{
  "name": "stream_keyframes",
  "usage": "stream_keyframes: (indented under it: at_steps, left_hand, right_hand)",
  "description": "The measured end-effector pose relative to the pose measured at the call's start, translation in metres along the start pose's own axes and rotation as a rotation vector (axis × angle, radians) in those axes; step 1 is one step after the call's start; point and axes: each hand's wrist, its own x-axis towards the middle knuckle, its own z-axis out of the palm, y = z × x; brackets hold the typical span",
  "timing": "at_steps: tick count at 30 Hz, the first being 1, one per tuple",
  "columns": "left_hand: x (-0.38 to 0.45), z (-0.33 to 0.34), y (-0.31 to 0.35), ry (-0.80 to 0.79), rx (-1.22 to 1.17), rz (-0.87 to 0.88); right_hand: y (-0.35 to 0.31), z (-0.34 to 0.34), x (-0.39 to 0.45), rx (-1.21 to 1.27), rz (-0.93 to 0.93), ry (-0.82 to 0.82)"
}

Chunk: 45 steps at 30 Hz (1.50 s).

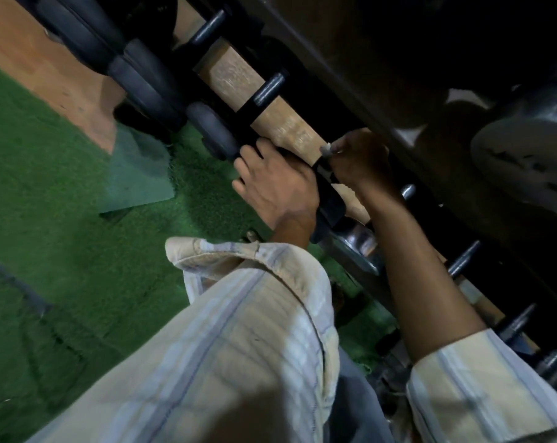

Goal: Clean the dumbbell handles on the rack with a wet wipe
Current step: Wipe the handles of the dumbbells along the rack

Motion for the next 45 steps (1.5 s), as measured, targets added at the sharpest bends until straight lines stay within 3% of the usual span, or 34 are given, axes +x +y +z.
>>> stream_keyframes:
  at_steps: [5,12,15,17,19,21,27,29,34,41,43,45]
  left_hand:
    - [0.015,-0.011,-0.008,-0.054,0.037,0.133]
    - [0.098,-0.023,-0.052,0.181,-0.1,0.149]
    - [0.127,-0.027,-0.057,0.205,-0.239,0.054]
    - [0.142,-0.03,-0.058,0.204,-0.243,0.003]
    - [0.157,-0.034,-0.06,0.233,-0.174,-0.012]
    - [0.175,-0.039,-0.064,0.273,-0.084,-0.005]
    - [0.209,-0.05,-0.072,0.216,0.092,0.119]
    - [0.207,-0.05,-0.071,0.213,0.065,0.127]
    - [0.175,-0.032,-0.063,0.12,-0.021,0.079]
    - [0.163,-0.01,-0.05,0.149,-0.082,-0.004]
    - [0.162,-0.009,-0.051,0.167,-0.092,0.006]
    - [0.161,-0.009,-0.052,0.181,-0.088,0.014]
  right_hand:
    - [-0.017,0.027,0.013,0.139,-0.178,0.111]
    - [-0.043,0.065,0.037,0.289,-0.506,0.117]
    - [-0.059,0.073,0.04,0.095,-0.675,0.217]
    - [-0.07,0.08,0.043,-0.13,-0.781,0.13]
    - [-0.078,0.087,0.042,-0.4,-0.686,-0.199]
    - [-0.075,0.089,0.044,-0.579,-0.651,-0.361]
    - [-0.06,0.056,0.075,-0.606,-0.669,-0.141]
    - [-0.059,0.062,0.075,-0.617,-0.687,-0.169]
    - [-0.051,0.091,0.063,-0.617,-0.895,-0.416]
    - [-0.056,0.064,0.088,-0.593,-0.727,-0.042]
    - [-0.058,0.072,0.089,-0.646,-0.752,-0.045]
    - [-0.064,0.086,0.084,-0.644,-0.784,-0.181]
